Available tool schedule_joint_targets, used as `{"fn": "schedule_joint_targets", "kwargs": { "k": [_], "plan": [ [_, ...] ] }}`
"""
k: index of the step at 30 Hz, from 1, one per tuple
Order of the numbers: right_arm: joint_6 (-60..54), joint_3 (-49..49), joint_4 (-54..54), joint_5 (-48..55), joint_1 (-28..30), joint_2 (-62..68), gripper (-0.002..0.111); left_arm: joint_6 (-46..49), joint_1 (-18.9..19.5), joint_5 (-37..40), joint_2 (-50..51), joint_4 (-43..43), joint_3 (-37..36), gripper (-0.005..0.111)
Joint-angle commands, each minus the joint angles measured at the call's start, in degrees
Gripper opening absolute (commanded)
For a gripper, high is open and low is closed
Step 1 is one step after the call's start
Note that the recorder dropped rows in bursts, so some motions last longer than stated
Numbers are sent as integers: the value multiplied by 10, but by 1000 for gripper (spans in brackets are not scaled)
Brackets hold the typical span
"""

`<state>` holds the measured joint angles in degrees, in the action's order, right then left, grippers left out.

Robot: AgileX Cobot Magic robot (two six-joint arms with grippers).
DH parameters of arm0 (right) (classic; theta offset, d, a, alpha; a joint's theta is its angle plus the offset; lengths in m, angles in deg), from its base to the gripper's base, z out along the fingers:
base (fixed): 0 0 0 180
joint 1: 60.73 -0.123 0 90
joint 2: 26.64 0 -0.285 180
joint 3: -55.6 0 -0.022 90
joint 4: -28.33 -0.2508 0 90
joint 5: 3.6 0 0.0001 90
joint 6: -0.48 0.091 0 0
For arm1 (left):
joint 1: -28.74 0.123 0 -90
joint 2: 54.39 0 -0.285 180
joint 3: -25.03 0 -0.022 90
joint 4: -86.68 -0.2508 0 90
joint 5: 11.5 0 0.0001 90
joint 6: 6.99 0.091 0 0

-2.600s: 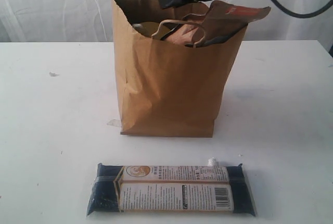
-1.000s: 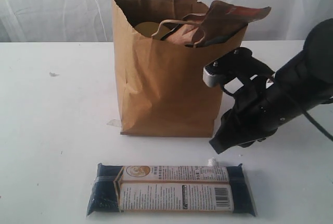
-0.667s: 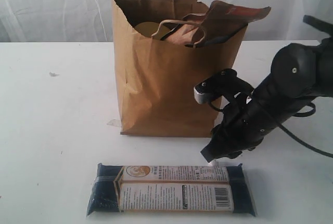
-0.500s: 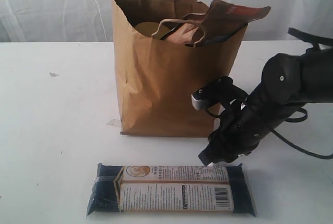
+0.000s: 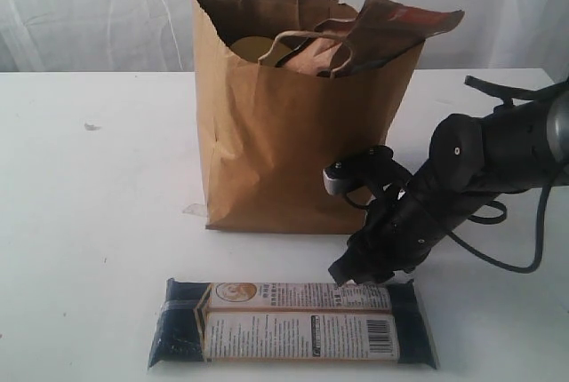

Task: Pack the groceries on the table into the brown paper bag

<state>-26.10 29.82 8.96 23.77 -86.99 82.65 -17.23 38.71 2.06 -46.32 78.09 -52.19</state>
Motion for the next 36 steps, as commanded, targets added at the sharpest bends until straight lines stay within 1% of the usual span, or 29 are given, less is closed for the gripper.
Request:
{"fn": "schedule_joint_targets", "kwargs": {
  "k": [1, 7, 15, 19, 27, 36],
  "plan": [
    [-2, -1, -6, -18, 0, 1, 40, 0, -4, -3, -3, 0, 0, 0],
    [-2, -1, -30, -18, 0, 16, 40, 0, -4, -3, -3, 0, 0, 0],
    [-2, -1, -32, -18, 0, 34, 38, 0, -4, -3, -3, 0, 0, 0],
    [4, -1, -32, -15, 0, 34, 29, 0, -4, -3, -3, 0, 0, 0],
    [13, -1, -32, 4, 0, 14, 0, 0, -4, -3, -3, 0, 0, 0],
    [27, -1, -29, 63, 0, -46, 0, 0, -4, -3, -3, 0, 0, 0]
  ]
}}
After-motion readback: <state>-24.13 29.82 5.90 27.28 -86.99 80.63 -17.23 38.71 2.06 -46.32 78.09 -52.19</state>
